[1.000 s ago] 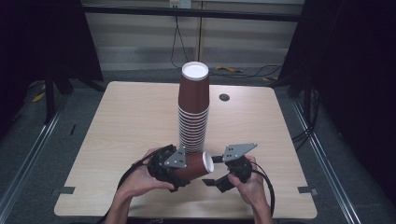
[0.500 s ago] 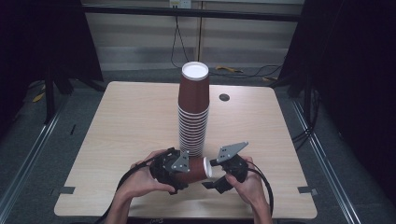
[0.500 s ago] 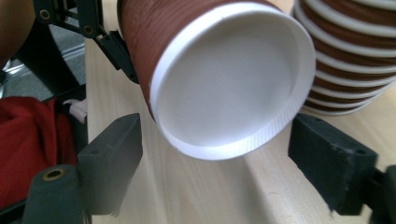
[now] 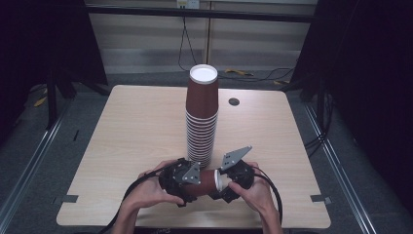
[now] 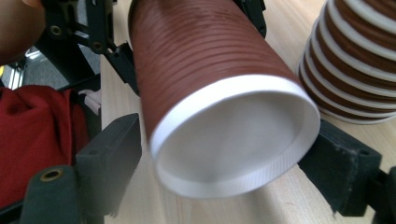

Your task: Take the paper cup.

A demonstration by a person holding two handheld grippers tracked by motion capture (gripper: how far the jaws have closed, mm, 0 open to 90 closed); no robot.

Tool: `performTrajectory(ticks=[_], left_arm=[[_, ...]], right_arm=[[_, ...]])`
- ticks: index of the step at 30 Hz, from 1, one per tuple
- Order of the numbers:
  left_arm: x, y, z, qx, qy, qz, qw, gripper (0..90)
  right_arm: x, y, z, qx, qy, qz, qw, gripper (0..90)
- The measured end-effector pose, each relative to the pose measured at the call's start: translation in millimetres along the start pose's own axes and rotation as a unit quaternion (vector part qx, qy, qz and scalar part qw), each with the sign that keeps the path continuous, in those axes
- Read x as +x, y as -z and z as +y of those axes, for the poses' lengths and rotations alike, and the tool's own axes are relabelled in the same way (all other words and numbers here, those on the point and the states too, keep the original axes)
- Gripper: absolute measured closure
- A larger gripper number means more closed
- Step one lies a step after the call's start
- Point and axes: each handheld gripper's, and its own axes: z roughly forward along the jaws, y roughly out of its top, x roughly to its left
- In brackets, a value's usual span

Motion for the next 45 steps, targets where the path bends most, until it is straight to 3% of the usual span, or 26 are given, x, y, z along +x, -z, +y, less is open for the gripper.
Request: performTrajectory(ticks=[6,12,16,20,33,39,45], left_arm=[[-0.5,-0.3,0.8,0.004,-0.008,-0.002,1.0,15.0],[-0.6,-1.1,2.7,0.004,-0.01,-0.006,0.9999,15.0],[-1.2,-2.2,3.5,0.007,-0.013,-0.002,0.9999,14.9],[-1.7,-1.8,2.5,-0.003,-0.016,-0.005,0.9999,14.7],[2.1,0.5,-8.2,-0.051,-0.004,-0.027,0.9983,11.2],[7.3,6.9,-11.9,-0.098,0.007,-0.039,0.9944,11.5],[8.6,9.2,-14.3,-0.127,0.02,-0.043,0.9907,12.2]], right_arm=[[-1.1,-2.5,3.6,0.005,0.004,0.003,1.0,13.9],[0.5,-4.6,8.8,0.007,0.012,0.018,0.9997,17.3],[2.1,-6.6,10.5,0.006,0.023,0.012,0.9997,19.7],[1.3,-5.0,10.5,0.008,0.016,0.02,0.9996,20.3],[-0.8,-4.1,9.2,-0.001,0.021,0.038,0.9991,22.0],[0.1,-3.4,8.9,-0.009,0.025,0.037,0.999,22.2],[-0.4,-2.9,7.5,-0.012,0.025,0.036,0.999,22.2]])
